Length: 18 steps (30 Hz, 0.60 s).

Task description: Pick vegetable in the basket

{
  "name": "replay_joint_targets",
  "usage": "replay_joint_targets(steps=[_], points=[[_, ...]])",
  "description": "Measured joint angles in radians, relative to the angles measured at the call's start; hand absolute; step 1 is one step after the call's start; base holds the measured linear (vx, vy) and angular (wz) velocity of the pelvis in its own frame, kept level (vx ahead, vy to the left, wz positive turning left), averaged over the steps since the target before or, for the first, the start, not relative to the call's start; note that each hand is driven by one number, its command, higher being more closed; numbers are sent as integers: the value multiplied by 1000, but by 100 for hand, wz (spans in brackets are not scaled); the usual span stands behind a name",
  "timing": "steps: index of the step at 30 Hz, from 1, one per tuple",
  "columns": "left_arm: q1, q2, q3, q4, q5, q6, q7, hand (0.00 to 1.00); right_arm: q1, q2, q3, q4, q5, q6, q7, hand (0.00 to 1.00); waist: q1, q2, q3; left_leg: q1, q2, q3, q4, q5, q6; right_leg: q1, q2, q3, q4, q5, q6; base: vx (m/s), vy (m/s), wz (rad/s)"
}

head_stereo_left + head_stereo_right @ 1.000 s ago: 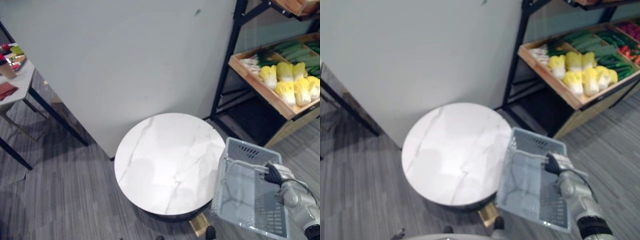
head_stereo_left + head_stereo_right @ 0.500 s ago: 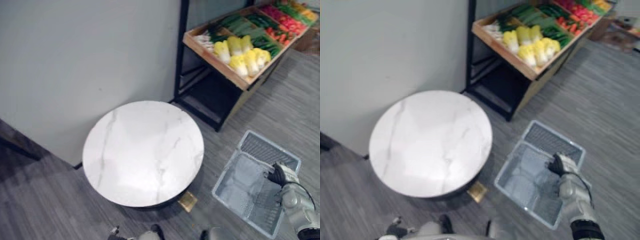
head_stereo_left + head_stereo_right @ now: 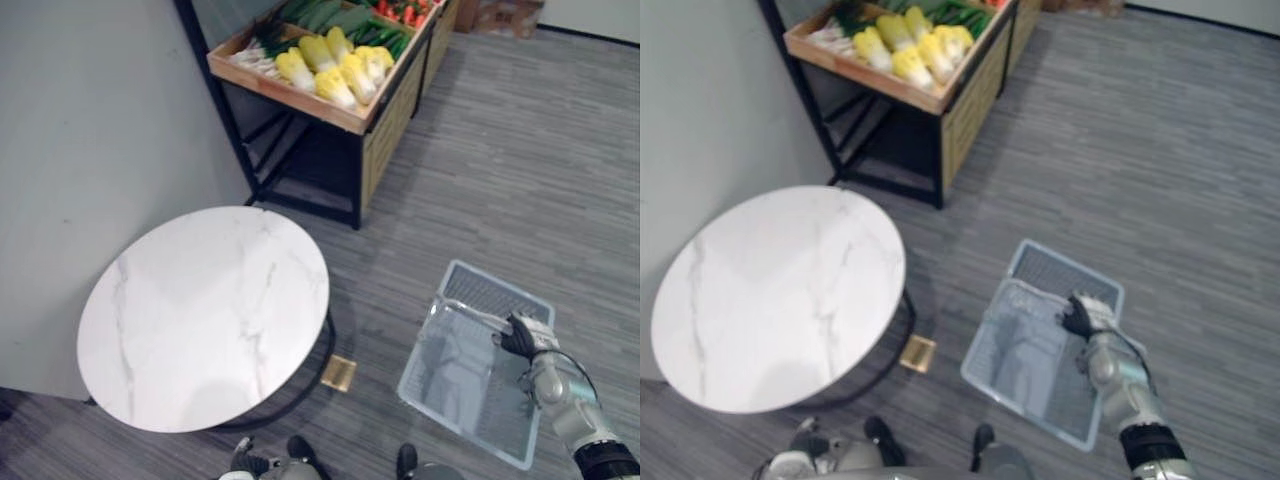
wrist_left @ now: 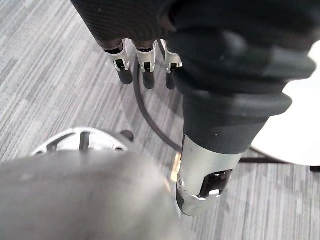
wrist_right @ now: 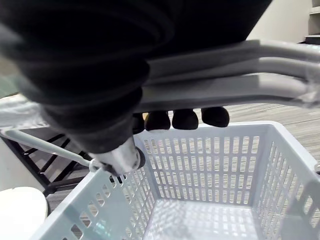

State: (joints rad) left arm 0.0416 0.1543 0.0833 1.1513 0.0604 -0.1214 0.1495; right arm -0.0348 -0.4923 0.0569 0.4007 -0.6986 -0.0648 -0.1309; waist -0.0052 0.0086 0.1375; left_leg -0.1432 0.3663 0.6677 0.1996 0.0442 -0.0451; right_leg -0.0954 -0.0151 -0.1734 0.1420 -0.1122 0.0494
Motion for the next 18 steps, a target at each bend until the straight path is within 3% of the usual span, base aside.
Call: replay_joint_targets(steps=[1, 4, 5, 6, 7, 10, 12, 14, 18], points=[[0, 3, 1, 0, 0, 0, 1, 0, 7, 0, 0, -7, 0, 0, 0, 100, -1, -2, 6, 6, 13, -8, 19, 0, 0, 7, 9, 9, 0, -8, -8, -91, -174, -37], [2, -1, 3, -3, -1, -4, 3, 0, 9, -7, 9, -14, 0, -1, -1, 100, 5, 0, 36, 19, 5, -252, 125, 28, 24, 62, 14, 76, 4, -20, -28, -44, -139, -63], [5, -9, 6, -5, -2, -8, 3, 0, -4, -20, 37, -14, 1, -2, -2, 100, 11, -2, 40, 8, -32, -387, 176, 27, 17, 63, 8, 126, 3, -15, -37, 3, -33, -72], [5, -13, 7, -6, -2, -8, 3, 0, -9, -24, 45, -14, 1, -3, -2, 100, 13, 1, 40, 2, -49, -424, 185, 14, 9, 62, 6, 143, 2, -12, -41, 45, 46, -135], [7, -31, 11, -8, -3, -9, 3, 0, -41, -38, 87, -13, 1, -5, -6, 100, 25, 15, 38, -5, -159, -558, 189, -101, -20, 32, -7, 231, 1, -3, -53, 61, 122, -122], [9, -56, 9, -9, -10, -15, 0, 0, -56, -39, 113, -12, 2, -10, -1, 100, 40, 61, 47, 6, -246, -585, 60, -146, -9, 7, 13, 293, -2, 35, -40, 77, 194, -103], [9, -55, 8, -7, -10, -12, -1, 0, -61, -36, 117, -14, 2, -17, 3, 100, 44, 72, 41, 44, -252, -585, -12, -164, -27, -18, 21, 302, 1, 33, -22, 98, 178, -32], [5, -55, 10, -10, -11, -14, -1, 0, -62, -40, 112, -14, 3, -31, 4, 100, 50, 58, 52, 34, -265, -578, 3, -164, -26, -15, 0, 306, -15, 41, -9, 73, 142, -7], [4, -54, 6, -10, -12, -14, -1, 0, -64, -38, 113, -19, 4, -50, 6, 100, 50, 57, 52, 40, -276, -568, 36, -179, -15, 19, -14, 321, -55, 53, 10, 60, 80, -12]])
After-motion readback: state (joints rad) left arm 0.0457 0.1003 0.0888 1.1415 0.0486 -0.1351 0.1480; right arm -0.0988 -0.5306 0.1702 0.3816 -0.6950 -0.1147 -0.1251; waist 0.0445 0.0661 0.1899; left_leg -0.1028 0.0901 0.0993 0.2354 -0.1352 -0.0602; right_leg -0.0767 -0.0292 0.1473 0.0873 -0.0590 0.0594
